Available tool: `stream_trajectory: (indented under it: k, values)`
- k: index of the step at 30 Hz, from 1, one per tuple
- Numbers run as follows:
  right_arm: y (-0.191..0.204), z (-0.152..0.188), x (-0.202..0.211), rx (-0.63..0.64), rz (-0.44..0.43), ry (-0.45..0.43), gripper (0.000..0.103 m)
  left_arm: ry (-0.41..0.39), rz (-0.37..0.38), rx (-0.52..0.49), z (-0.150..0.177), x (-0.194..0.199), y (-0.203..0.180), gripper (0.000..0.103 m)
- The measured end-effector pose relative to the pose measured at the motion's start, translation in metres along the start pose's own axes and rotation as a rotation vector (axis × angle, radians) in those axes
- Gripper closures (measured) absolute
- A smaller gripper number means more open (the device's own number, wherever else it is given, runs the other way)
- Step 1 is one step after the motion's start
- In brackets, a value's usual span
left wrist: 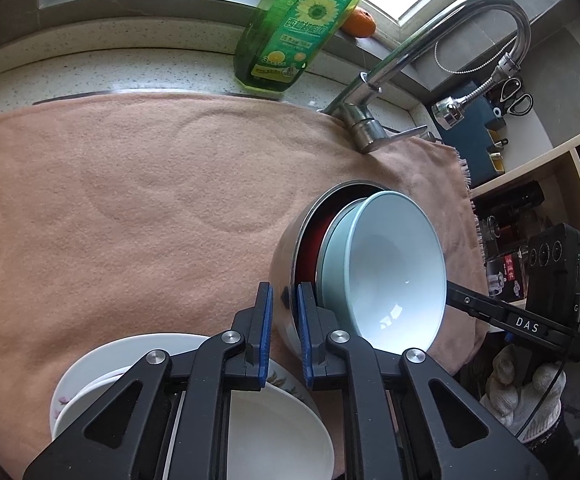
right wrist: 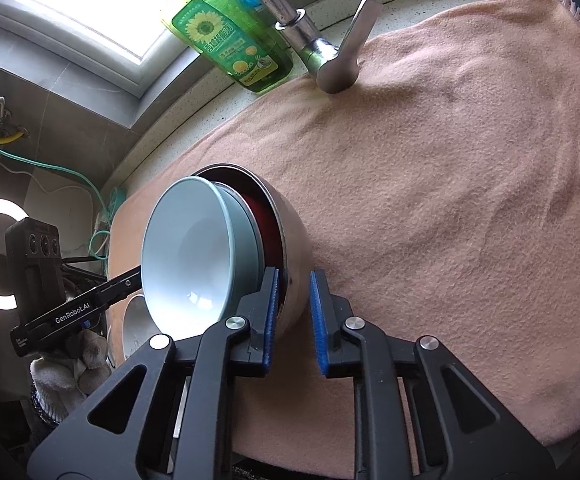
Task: Organize plates and bowls
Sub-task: 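Move the right tool to the rim of the nested bowl stack, then close the right tool on the nested bowl stack rim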
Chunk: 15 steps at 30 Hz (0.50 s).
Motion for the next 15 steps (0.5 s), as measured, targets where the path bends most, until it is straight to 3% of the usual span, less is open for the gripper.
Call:
stream_trajectory:
  k: [3,15]
  values:
    - [0.0011,-0.0008,-0.0024,0.007,-0.004,0.007,0.093,0.003,0.002,-0.004,-0.001,-0.0023,-0.0013,0.095]
    - [0.0044,-0.0018,-0.0027,0.033,0.021,0.016,0.093,-0.006,-0.019,-0.02,-0.0029,-0.0015,-0.0032,0.095]
Point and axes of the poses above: each gripper's, at about its wrist camera, not at the fingertips, and x roughly against the way its jaws point, y to its left, z to its underside, the point moved 8 cm from there along -x, roughly the way its jaws point, and after that the axes turned 4 degrees about y, right-handed, at the moved point
